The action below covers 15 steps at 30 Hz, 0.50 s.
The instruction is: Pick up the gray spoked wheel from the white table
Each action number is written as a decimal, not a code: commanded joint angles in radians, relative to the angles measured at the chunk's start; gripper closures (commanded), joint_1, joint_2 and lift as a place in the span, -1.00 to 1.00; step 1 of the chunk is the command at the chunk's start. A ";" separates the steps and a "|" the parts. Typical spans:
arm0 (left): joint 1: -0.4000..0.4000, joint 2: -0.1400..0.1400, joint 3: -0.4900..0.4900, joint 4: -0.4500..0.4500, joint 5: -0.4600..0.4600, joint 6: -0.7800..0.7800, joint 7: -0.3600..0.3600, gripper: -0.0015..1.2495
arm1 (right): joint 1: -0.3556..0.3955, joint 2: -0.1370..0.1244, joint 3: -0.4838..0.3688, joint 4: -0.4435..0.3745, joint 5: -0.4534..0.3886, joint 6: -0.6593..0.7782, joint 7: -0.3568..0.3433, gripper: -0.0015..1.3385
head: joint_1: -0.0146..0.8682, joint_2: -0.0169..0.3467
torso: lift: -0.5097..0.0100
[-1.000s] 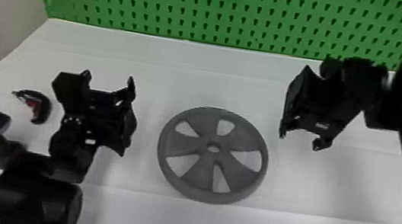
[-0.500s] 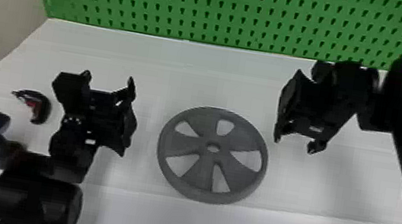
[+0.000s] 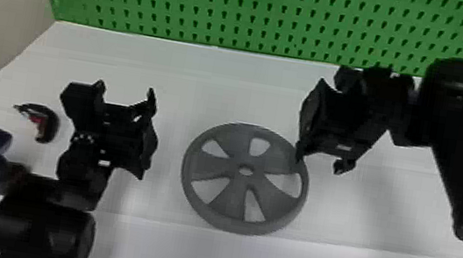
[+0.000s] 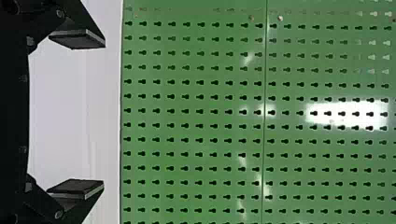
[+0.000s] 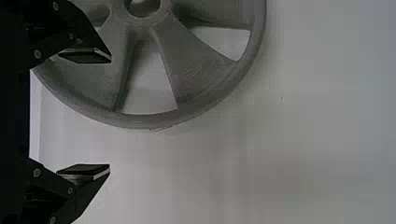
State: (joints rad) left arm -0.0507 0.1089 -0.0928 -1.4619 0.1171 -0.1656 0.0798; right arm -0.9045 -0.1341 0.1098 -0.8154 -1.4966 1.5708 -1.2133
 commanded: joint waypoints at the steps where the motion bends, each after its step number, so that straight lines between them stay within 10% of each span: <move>1: -0.001 0.000 -0.002 0.000 0.000 0.000 0.000 -0.66 | -0.005 0.004 0.048 -0.001 -0.037 0.001 0.000 -0.35 | 0.78 -0.66 | 0.58; 15: -0.003 0.000 -0.002 0.000 0.000 0.000 0.000 -0.66 | -0.008 0.004 0.088 -0.001 -0.056 0.001 0.000 -0.35 | 0.78 -0.66 | 0.58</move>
State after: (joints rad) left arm -0.0534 0.1089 -0.0952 -1.4619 0.1166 -0.1657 0.0798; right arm -0.9134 -0.1289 0.1982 -0.8161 -1.5521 1.5708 -1.2126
